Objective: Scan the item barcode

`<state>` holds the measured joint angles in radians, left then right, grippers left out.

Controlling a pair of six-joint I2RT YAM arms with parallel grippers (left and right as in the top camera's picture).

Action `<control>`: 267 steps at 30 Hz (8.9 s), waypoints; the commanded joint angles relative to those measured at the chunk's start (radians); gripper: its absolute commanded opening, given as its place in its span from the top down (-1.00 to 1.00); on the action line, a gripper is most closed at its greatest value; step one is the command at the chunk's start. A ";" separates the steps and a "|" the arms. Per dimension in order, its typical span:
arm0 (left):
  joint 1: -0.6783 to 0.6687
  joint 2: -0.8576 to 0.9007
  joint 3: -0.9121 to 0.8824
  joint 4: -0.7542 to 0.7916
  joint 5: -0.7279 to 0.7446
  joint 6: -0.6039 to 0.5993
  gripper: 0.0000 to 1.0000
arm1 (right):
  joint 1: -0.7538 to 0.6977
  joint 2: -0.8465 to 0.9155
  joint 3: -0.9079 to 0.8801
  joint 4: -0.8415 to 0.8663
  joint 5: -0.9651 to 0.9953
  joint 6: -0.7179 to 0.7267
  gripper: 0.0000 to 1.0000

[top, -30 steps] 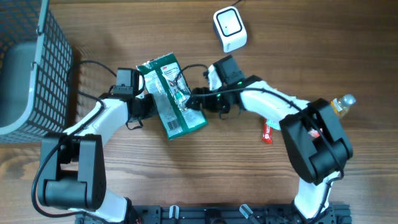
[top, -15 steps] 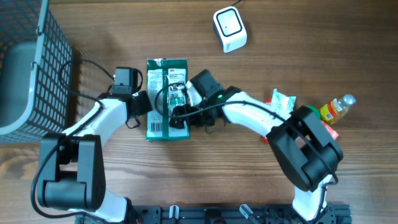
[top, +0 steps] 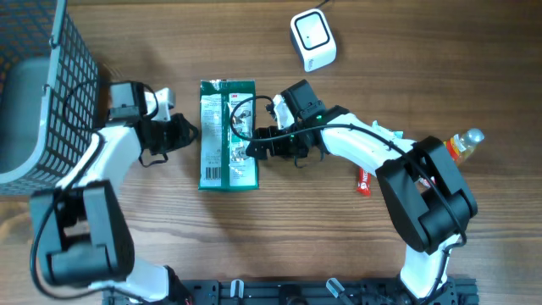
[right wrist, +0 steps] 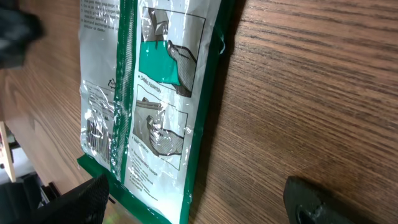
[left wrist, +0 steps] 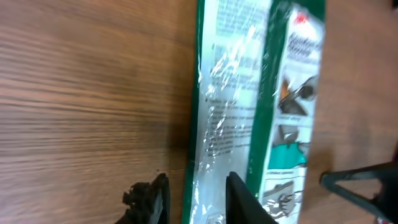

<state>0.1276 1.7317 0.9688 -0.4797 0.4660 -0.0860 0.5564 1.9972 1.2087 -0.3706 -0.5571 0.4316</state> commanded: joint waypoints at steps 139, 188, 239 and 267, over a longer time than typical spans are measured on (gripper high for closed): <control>0.033 -0.046 -0.002 0.013 -0.150 -0.019 -0.08 | 0.108 -0.353 0.246 -0.098 0.371 -1.010 0.91; -0.158 -0.045 -0.002 0.043 -0.404 0.011 -1.00 | -0.122 0.286 0.381 0.810 0.901 -1.463 0.92; -0.158 -0.045 -0.002 0.043 -0.404 0.011 -1.00 | -0.111 -0.188 0.313 -0.762 0.301 -0.823 0.60; -0.158 -0.045 -0.002 0.045 -0.404 0.010 -1.00 | 0.101 -0.188 -0.250 -0.326 0.663 -0.107 0.87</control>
<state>-0.0273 1.6775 0.9699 -0.4370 0.0536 -0.0898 0.6834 1.7851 0.9943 -0.7021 -0.1719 0.2379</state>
